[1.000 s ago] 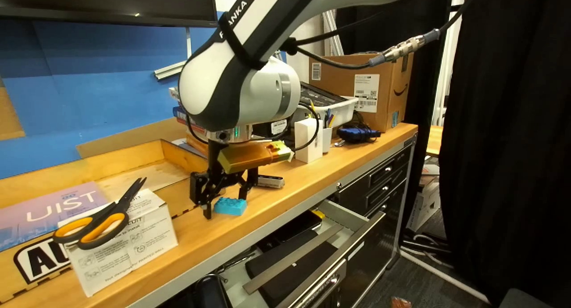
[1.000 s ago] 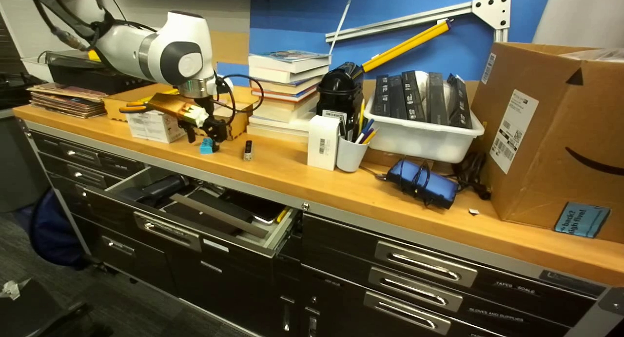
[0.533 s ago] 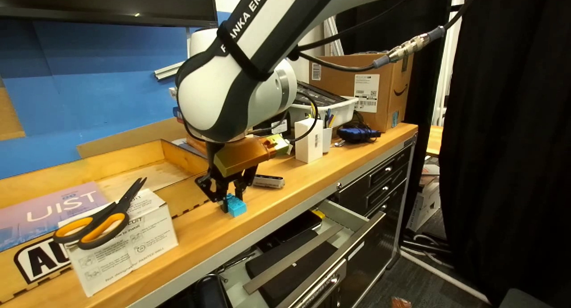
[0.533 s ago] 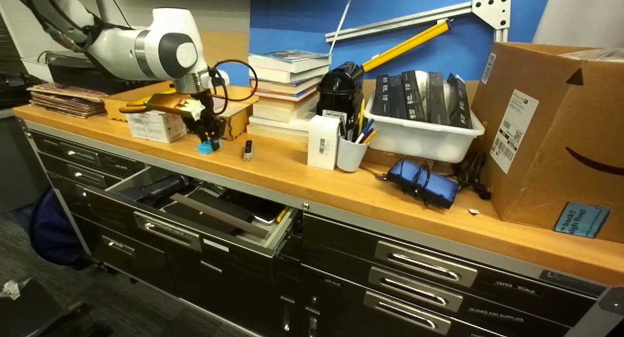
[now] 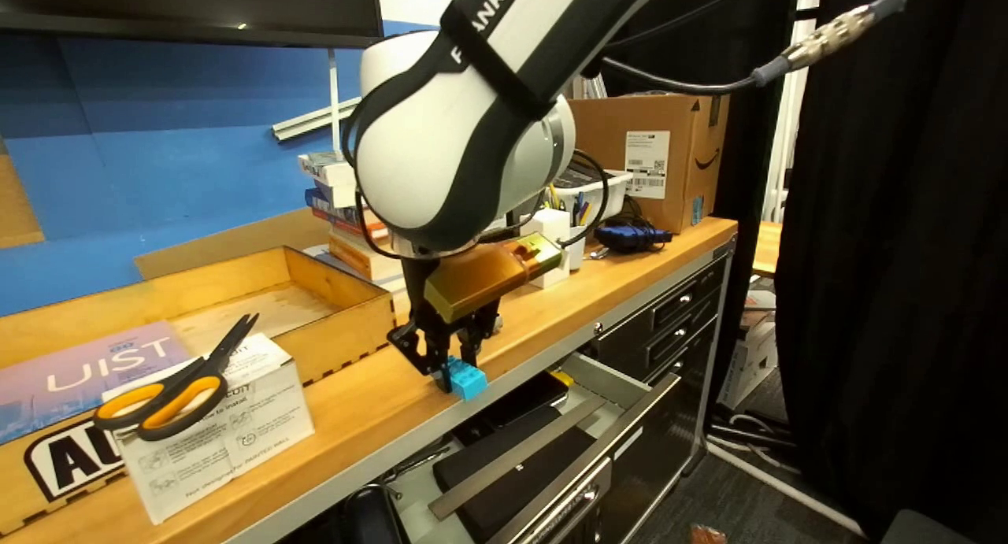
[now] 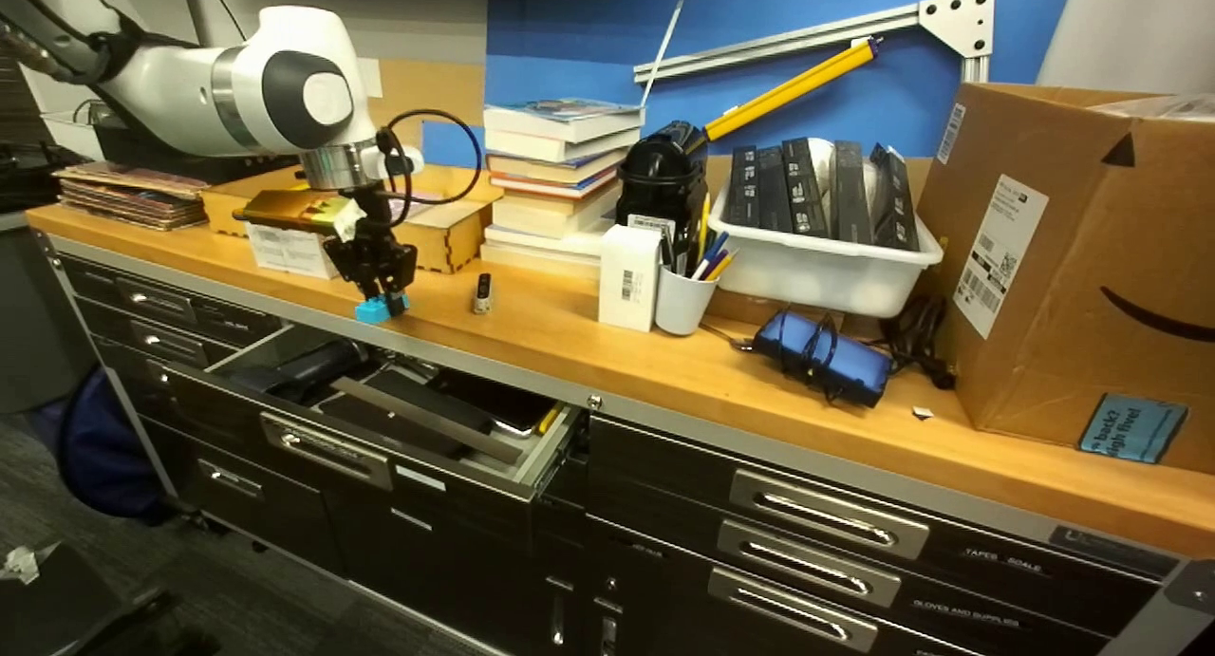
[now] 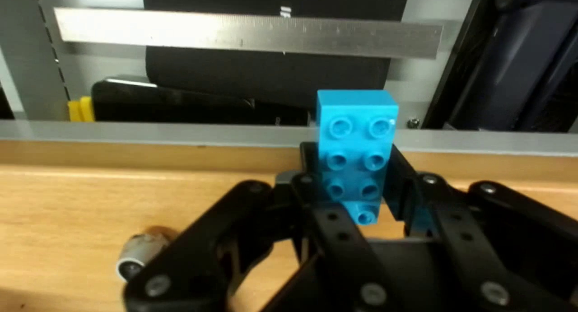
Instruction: Pick up the blue object from the counter and put it in the open drawer and close it
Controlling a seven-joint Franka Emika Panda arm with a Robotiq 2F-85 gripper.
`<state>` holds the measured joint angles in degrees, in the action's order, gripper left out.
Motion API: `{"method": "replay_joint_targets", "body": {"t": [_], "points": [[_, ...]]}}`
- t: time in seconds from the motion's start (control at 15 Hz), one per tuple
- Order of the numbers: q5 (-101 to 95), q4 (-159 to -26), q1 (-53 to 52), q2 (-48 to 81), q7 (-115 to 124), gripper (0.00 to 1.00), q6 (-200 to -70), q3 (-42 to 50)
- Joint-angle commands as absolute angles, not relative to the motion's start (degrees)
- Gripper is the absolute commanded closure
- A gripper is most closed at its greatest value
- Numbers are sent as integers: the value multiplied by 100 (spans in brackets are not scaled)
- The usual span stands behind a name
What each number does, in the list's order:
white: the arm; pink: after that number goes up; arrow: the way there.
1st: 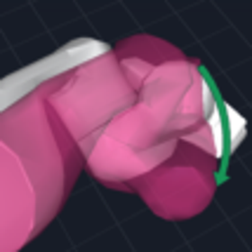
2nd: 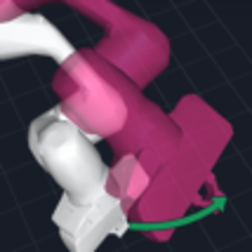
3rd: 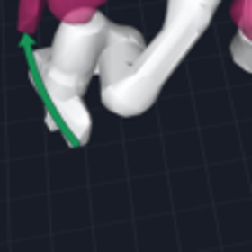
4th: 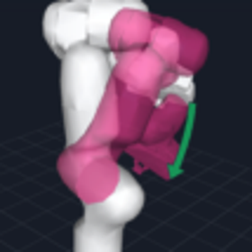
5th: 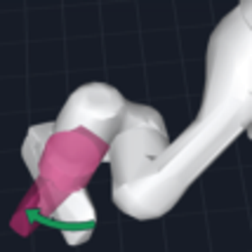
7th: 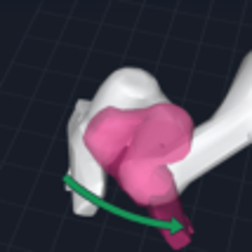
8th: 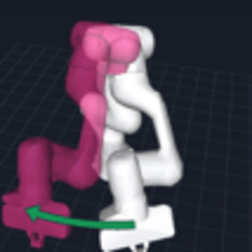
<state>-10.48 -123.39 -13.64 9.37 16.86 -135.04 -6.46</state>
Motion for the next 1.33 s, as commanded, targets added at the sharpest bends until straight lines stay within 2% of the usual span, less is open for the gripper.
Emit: {"method": "replay_joint_targets", "body": {"t": [0.0,0.27,0.33,0.4,0.47,0.53,0.67,1.0,1.27], "points": [[-1354,-13165,-1352,482,2086,87,-13419,-662],[-1965,-13347,-1379,858,3030,88,-13582,-641],[-2156,-13302,-1420,984,3318,51,-13589,-624],[-2316,-13243,-1456,1100,3544,87,-13590,-596],[-2349,-13146,-1473,1240,3690,84,-13580,-581],[-2364,-13096,-1491,1319,3823,36,-13582,-576],[-2330,-13014,-1510,1389,3990,38,-13579,-554],[-2012,-13426,-1303,892,3277,2,-13461,-599],[-1249,-13841,-910,744,1882,0,-13571,-607]]}}
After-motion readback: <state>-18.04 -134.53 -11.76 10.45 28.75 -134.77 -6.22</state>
